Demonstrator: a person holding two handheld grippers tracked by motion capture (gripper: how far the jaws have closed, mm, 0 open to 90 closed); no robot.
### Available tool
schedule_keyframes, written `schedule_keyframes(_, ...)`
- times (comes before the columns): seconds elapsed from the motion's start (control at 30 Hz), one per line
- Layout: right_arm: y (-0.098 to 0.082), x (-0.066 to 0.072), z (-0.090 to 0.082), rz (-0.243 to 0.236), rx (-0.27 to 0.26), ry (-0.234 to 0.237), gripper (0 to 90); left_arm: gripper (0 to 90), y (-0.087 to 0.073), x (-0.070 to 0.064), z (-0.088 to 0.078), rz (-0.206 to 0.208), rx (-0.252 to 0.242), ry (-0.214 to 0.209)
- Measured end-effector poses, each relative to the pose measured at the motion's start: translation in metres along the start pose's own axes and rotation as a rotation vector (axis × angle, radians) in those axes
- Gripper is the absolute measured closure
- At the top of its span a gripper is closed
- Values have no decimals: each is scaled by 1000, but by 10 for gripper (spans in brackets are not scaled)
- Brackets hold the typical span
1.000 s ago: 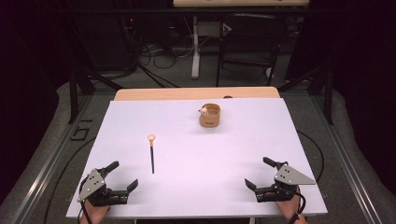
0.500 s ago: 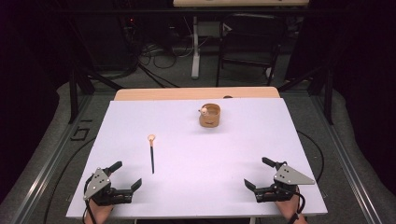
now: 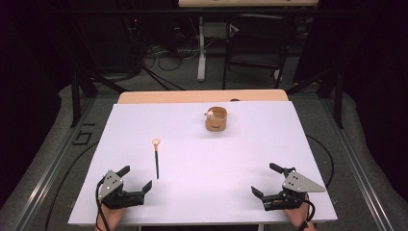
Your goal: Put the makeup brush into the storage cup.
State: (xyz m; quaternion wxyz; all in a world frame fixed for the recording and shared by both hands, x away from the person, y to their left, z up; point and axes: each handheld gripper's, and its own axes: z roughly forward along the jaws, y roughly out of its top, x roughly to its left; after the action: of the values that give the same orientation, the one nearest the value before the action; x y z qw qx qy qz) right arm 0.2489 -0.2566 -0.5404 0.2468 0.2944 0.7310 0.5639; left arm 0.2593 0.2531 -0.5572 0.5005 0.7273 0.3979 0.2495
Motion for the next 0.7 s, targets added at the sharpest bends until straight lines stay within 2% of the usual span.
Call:
schedule_keyframes(0.07, 0, 1, -1, -7, 3, 2, 0, 1, 2, -4, 5, -19, 13, 7)
schedule_keyframes(0.2, 1, 1, 0, -8, -5, 3, 0, 1, 5, -8, 10, -33, 28, 16)
schedule_keyframes(0.33, 1, 2, 0, -8, 2, 2, 0, 1, 11, -10, 13, -30, 38, 24)
schedule_keyframes(0.43, 0, 1, 0, -17, 7, 2, 1, 1, 20, -9, 14, -47, 59, 19)
schedule_keyframes(0.53, 0, 1, 0, -14, 20, 2, 1, 1, 25, -10, 15, -46, 64, 23)
schedule_keyframes(0.57, 0, 1, 0, -14, 20, 2, 1, 1, 27, -11, 15, -38, 69, 26)
schedule_keyframes(0.7, 0, 1, 1, -16, 6, 8, 1, 1, 34, -13, 20, -47, 79, 37)
